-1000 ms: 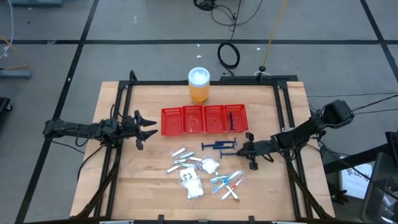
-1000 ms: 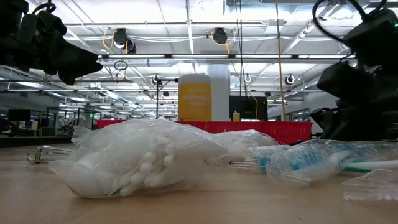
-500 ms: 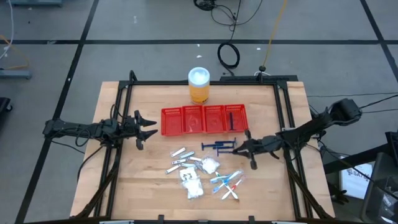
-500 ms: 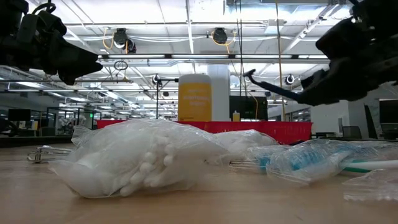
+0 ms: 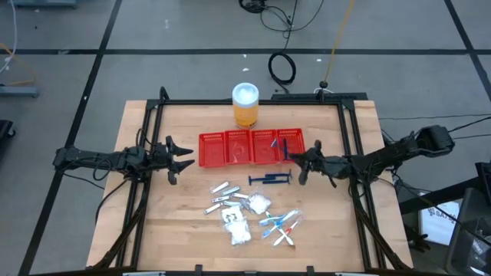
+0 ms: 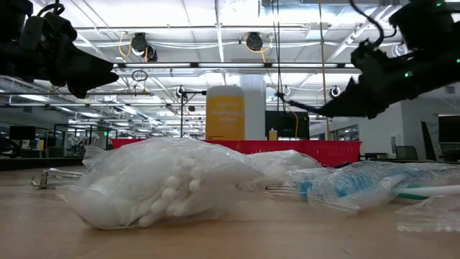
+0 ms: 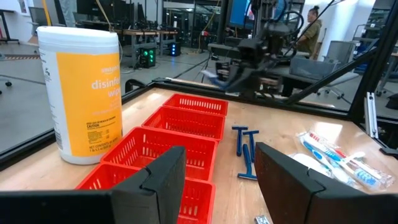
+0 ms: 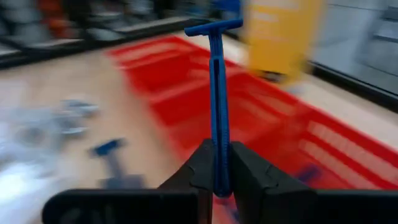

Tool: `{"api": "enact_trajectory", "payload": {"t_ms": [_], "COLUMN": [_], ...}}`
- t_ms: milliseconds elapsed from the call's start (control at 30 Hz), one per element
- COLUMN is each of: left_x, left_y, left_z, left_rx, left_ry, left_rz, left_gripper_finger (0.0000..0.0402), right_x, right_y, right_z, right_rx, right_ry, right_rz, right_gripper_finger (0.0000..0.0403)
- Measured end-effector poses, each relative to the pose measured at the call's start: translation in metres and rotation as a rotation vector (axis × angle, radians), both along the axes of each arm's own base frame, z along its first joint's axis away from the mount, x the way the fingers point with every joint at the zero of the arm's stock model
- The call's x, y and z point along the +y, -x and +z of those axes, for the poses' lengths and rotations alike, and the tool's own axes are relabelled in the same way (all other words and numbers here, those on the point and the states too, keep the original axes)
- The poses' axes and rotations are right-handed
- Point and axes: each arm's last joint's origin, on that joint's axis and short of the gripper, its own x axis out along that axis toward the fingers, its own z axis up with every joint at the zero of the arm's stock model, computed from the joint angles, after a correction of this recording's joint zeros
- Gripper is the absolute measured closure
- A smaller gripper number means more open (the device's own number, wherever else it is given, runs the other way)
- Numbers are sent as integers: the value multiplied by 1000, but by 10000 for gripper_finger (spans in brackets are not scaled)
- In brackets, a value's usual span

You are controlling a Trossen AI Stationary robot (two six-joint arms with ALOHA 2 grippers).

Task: Pick & Place Travel size toiletries
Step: Put the blue razor into the right red basket

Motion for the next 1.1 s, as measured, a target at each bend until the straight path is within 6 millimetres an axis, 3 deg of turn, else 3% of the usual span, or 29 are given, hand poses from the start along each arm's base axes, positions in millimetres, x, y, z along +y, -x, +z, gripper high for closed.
{"api": "enact_trajectory", "payload": {"t_ms": [233,800,1100], "left_x": [0,0,0], "left_y": [0,0,0], "left_z": [0,0,0], "left_rx": [0,0,0], "left_ry": [0,0,0], "left_rz": [0,0,0], "left_gripper_finger": [215,215,215], "right_x": [-15,-19,-19], "right_y": [6,6,6], "right_z": [-10,-10,-10], "right_rx": [89,91,100], "right_ry": [-16,-17,-2], "right_rz": [-158,-184,-176], "right_gripper_finger": [381,357,281]}}
